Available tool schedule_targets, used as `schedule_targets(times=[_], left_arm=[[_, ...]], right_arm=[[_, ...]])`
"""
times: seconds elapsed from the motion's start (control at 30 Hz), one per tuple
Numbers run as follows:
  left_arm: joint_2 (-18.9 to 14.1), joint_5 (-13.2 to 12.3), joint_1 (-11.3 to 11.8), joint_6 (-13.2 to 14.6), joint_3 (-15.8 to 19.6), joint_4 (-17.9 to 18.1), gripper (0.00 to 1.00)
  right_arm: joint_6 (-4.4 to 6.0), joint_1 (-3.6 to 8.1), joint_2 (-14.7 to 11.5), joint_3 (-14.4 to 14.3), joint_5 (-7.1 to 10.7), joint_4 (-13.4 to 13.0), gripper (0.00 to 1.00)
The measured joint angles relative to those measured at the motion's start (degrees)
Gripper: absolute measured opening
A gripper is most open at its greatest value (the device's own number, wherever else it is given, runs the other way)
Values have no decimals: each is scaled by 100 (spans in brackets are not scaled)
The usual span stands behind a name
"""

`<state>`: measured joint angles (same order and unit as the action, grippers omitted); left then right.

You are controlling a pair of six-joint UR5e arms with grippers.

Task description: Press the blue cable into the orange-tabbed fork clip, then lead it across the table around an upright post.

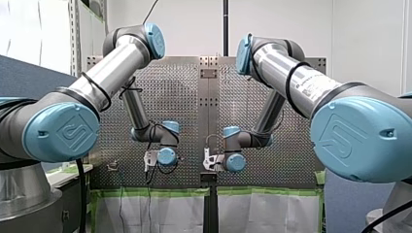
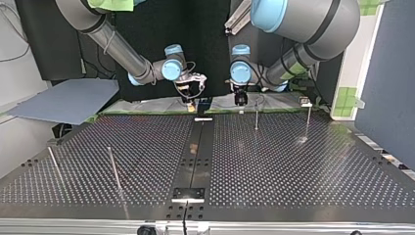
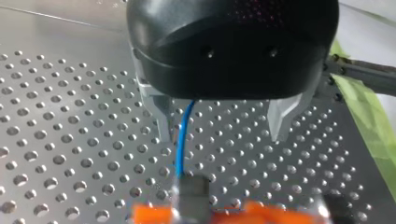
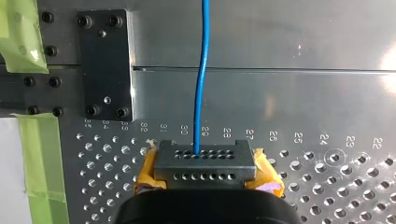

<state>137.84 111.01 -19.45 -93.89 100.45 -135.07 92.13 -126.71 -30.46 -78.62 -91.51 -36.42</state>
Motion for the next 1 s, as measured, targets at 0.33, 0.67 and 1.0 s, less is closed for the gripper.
schedule_targets(times=[0.33, 0.67, 1.0], left_arm=[[-1, 188, -68, 164, -63, -3, 100], [0, 298, -132, 514, -78, 0, 96], [-4, 426, -211, 560, -80, 77, 0]], right_arm=[[0, 3, 12, 1, 0, -8, 0], [16, 8, 23, 1, 0, -14, 0], [17, 12, 29, 0, 0, -10, 0]])
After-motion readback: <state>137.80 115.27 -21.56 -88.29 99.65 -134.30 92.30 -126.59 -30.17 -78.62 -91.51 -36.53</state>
